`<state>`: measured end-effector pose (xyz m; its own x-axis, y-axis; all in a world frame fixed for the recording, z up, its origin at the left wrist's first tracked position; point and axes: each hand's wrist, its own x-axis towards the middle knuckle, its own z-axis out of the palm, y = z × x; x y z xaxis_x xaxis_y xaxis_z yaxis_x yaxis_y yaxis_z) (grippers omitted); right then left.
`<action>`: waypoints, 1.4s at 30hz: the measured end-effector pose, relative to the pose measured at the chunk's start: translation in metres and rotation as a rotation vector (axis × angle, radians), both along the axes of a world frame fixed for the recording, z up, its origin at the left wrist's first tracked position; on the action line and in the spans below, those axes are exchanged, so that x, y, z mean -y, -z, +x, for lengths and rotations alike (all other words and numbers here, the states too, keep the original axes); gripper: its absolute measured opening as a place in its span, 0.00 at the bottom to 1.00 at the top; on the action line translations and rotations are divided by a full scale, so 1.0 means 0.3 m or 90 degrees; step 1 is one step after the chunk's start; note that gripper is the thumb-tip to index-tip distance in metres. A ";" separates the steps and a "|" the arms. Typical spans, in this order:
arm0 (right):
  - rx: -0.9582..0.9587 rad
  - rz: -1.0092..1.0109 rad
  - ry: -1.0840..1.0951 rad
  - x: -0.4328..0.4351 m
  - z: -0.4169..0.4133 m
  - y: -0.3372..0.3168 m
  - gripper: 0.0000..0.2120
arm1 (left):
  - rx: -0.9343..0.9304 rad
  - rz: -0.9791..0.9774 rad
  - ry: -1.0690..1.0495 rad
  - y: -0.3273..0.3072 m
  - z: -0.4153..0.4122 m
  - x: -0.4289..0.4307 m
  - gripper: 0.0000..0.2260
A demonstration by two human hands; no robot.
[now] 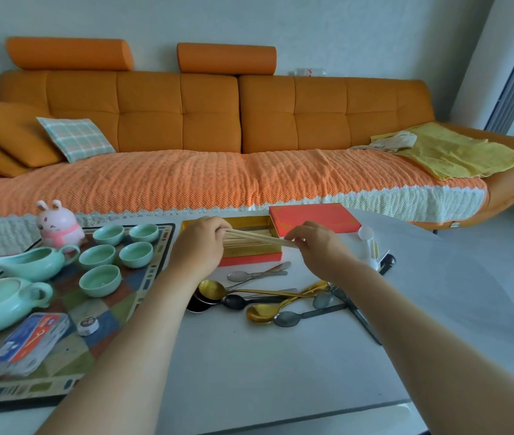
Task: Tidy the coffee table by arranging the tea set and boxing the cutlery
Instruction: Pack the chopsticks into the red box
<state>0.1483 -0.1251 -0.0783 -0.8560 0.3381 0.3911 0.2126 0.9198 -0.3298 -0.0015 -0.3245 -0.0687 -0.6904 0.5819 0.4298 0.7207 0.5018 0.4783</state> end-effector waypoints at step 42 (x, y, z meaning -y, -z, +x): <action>0.060 -0.010 -0.027 0.066 -0.007 -0.046 0.17 | -0.123 -0.127 0.127 0.016 0.147 -0.090 0.08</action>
